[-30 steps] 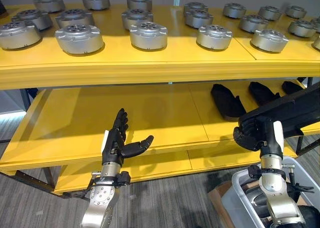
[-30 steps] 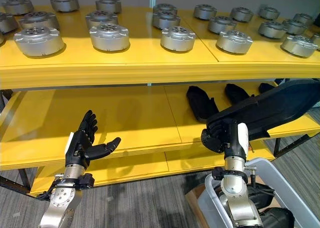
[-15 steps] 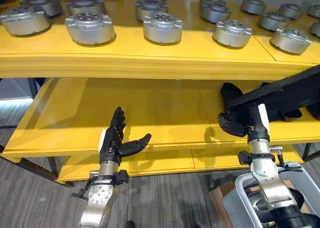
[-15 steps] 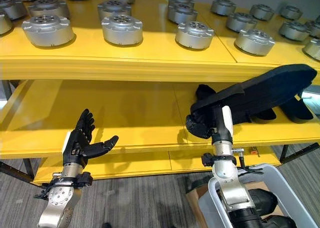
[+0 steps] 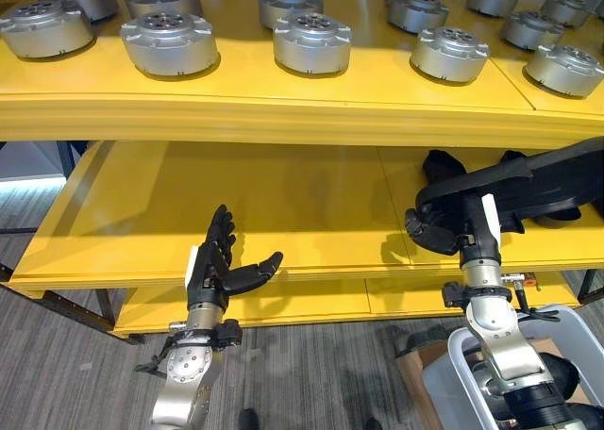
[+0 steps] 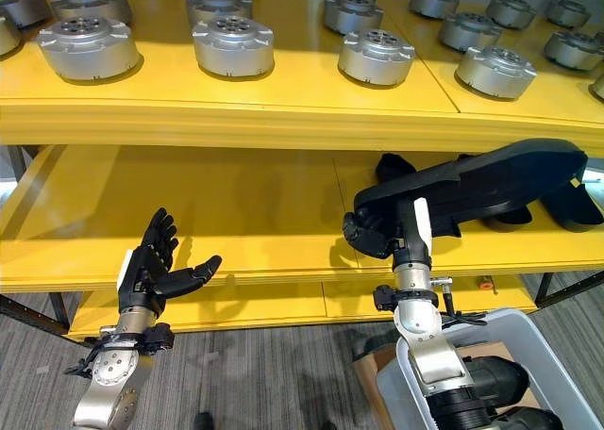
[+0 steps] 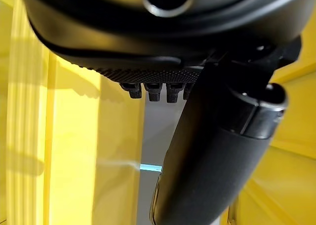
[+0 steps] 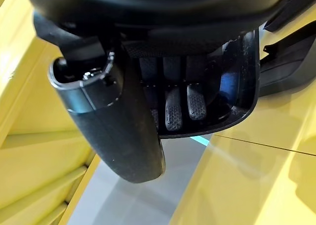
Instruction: Move parts from the plastic box to the shelf.
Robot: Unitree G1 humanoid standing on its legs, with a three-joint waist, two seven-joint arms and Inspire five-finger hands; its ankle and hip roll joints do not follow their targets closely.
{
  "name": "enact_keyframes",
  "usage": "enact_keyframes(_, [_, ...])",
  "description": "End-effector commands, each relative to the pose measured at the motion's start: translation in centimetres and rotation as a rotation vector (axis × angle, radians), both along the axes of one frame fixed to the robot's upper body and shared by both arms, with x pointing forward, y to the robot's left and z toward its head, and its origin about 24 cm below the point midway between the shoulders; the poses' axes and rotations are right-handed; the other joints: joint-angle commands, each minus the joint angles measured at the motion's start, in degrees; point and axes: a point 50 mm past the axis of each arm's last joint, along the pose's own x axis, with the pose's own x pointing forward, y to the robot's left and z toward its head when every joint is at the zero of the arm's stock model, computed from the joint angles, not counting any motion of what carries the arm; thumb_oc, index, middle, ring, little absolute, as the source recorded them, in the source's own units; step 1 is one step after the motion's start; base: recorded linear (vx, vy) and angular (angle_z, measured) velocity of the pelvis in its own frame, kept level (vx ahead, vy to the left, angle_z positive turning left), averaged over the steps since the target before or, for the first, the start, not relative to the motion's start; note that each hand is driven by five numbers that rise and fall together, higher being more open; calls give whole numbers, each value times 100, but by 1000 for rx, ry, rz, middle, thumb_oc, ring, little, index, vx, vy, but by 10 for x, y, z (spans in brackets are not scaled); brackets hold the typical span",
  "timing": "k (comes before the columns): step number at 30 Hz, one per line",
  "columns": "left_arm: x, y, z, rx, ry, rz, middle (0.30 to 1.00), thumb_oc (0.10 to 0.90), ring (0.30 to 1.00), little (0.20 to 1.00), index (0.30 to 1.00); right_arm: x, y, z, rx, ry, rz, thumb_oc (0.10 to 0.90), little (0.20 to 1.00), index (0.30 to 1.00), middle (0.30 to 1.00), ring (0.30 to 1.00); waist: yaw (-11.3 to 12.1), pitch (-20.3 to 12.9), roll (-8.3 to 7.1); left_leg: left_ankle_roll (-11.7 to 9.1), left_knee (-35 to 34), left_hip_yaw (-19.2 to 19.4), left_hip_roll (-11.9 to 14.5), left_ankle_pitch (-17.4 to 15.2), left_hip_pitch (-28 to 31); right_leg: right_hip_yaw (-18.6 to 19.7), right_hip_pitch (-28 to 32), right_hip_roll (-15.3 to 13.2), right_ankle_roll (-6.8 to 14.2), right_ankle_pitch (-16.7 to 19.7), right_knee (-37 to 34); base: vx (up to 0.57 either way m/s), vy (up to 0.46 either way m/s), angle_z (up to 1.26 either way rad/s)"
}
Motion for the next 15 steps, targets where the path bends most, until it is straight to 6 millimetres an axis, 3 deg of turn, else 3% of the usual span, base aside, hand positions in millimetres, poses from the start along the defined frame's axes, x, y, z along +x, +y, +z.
enact_keyframes(1, [20, 2, 55, 66, -267, -33, 1000, 900, 1000, 1000, 1000, 14, 7, 89, 86, -435, 43, 400, 300, 300, 300, 300, 29, -309, -150, 265, 250, 294, 222, -497, 277, 367, -83, -107, -56, -278, 793, 0, 0, 0])
enact_keyframes(8, [21, 0, 52, 61, -245, -43, 1000, 900, 1000, 1000, 1000, 14, 16, 89, 394, -471, 109, 400, 300, 300, 300, 300, 9, -298, -134, 267, 258, 382, 234, -517, 333, 464, -104, -94, -64, -298, 793, 0, 0, 0])
enact_keyframes(15, [21, -3, 49, 53, -228, -56, 1000, 900, 1000, 1000, 1000, 13, 36, 93, 530, -475, 234, 400, 300, 300, 300, 300, 22, -285, -113, 257, 282, 395, 238, -519, 332, 465, -97, -94, -71, -292, 802, -2, -1, -2])
